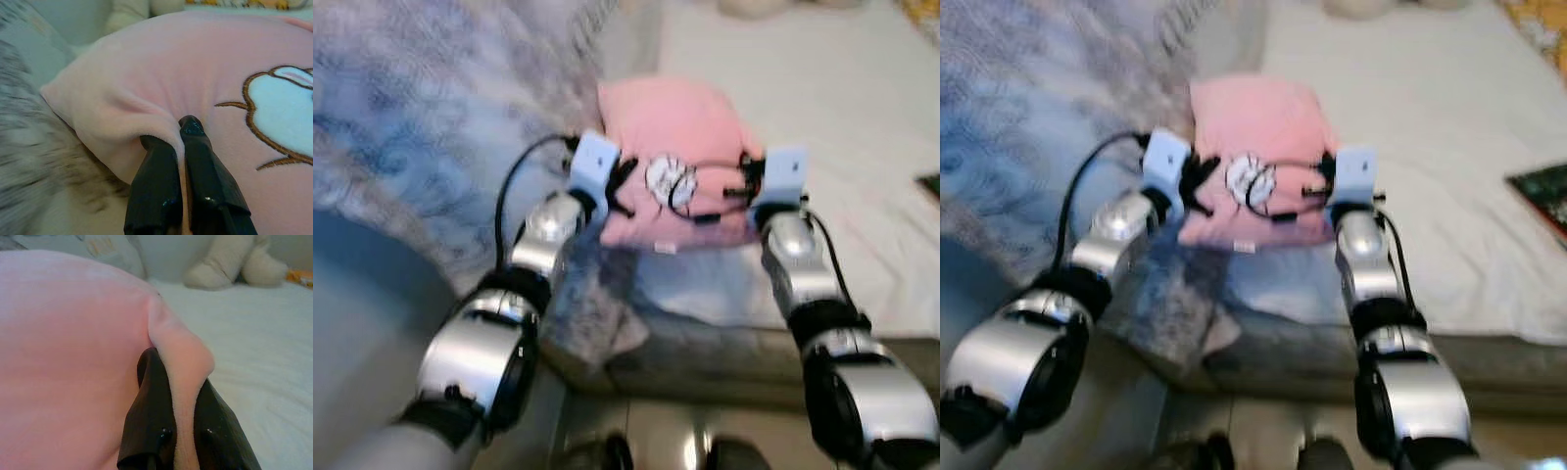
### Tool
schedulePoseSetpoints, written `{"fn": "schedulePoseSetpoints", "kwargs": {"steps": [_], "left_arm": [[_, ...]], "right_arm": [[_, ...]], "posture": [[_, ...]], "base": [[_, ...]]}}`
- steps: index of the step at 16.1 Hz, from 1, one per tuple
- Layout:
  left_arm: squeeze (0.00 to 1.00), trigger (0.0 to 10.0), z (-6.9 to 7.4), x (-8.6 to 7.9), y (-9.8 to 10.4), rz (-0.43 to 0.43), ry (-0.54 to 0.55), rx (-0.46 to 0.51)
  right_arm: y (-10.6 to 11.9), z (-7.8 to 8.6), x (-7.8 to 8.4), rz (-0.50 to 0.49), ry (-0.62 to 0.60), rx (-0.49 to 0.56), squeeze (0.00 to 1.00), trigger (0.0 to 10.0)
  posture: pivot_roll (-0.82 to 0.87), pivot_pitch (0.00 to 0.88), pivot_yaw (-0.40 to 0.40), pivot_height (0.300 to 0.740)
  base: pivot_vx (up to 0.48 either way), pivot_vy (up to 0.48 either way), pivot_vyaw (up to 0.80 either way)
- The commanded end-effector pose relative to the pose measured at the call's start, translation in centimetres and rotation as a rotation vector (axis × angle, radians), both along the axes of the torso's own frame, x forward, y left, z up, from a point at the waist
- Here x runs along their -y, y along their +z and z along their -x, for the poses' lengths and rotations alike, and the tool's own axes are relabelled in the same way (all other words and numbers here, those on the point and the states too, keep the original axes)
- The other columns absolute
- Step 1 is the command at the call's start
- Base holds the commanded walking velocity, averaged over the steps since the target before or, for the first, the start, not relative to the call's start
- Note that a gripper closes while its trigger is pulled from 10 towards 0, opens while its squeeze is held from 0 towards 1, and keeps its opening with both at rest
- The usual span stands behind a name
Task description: Clean up the room
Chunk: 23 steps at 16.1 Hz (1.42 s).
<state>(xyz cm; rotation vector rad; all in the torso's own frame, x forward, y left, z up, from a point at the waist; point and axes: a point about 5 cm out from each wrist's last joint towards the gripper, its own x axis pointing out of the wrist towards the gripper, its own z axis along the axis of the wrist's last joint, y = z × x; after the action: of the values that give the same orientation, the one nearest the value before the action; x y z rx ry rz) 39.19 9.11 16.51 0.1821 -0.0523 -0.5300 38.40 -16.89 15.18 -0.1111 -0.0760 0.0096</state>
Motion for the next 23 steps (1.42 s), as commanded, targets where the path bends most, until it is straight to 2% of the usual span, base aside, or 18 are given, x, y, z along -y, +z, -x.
{"fn": "schedulePoseSetpoints", "kwargs": {"steps": [1,2,4,5,6,11,14,15,17,18,19,23], "left_arm": [[0.0,0.0,-0.3,-0.1,0.5,-0.024,0.006,0.0],[0.0,0.0,-0.5,-0.3,0.4,-0.016,0.04,-0.019],[0.0,0.0,-0.8,-0.7,0.9,0.02,0.105,-0.017],[0.0,0.0,-1.0,-1.1,1.0,0.027,0.151,-0.016],[0.0,0.0,-1.0,-1.4,0.9,0.03,0.175,-0.015],[0.0,0.0,-1.6,-4.4,2.2,0.032,0.311,0.046],[0.0,0.0,-1.1,-4.2,0.6,0.054,0.326,-0.004],[0.0,10.0,-0.9,-4.1,-0.2,0.052,0.341,-0.032],[0.0,10.0,-0.6,-4.0,-1.2,0.061,0.355,-0.069],[1.0,10.0,-0.5,-3.6,-1.5,0.075,0.351,-0.083],[1.0,10.0,-0.2,-2.9,-2.1,0.07,0.335,-0.093],[1.0,10.0,0.2,-2.1,-2.9,0.061,0.325,-0.105]], "right_arm": [[0.7,-0.5,0.0,-0.015,-0.02,0.008,0.22,0.0],[0.4,-0.9,-0.6,-0.023,0.0,-0.044,0.22,0.0],[0.4,-1.1,-0.9,-0.012,0.013,-0.069,0.18,0.0],[-0.1,-1.2,-1.3,0.004,0.033,-0.117,0.09,3.5],[-0.3,-1.2,-1.4,0.011,0.042,-0.14,0.0,10.0],[0.5,-1.6,-3.2,0.032,0.094,-0.123,0.0,10.0],[-0.1,-1.4,-3.7,0.038,0.136,-0.156,0.0,10.0],[-0.3,-1.4,-3.9,0.045,0.156,-0.166,0.0,10.0],[-0.5,-1.3,-4.0,0.052,0.169,-0.178,0.0,10.0],[-0.9,-1.2,-3.9,0.057,0.182,-0.193,1.0,10.0],[-1.3,-1.0,-3.5,0.072,0.174,-0.206,1.0,10.0],[-1.9,-0.8,-2.7,0.082,0.156,-0.222,1.0,10.0]], "posture": [[-0.12,0.206,0.179,0.74],[-0.12,0.218,0.177,0.74],[-0.11,0.225,0.171,0.74],[-0.1,0.23,0.166,0.74],[-0.1,0.232,0.163,0.74],[-0.09,0.245,0.153,0.74],[-0.06,0.252,0.141,0.74],[-0.06,0.255,0.137,0.74],[-0.06,0.262,0.132,0.74],[-0.06,0.263,0.129,0.74],[-0.06,0.27,0.126,0.74],[-0.07,0.28,0.125,0.74]], "base": [[0.48,0.0,0.0],[0.48,0.0,0.0],[0.227,0.0,0.0],[0.0,0.0,0.0],[0.0,0.0,0.0],[0.0,0.0,0.0],[0.0,0.0,0.0],[0.0,0.0,0.0],[0.0,0.0,0.0],[0.0,0.0,0.0],[0.0,0.0,0.0],[0.0,0.0,0.0]]}}
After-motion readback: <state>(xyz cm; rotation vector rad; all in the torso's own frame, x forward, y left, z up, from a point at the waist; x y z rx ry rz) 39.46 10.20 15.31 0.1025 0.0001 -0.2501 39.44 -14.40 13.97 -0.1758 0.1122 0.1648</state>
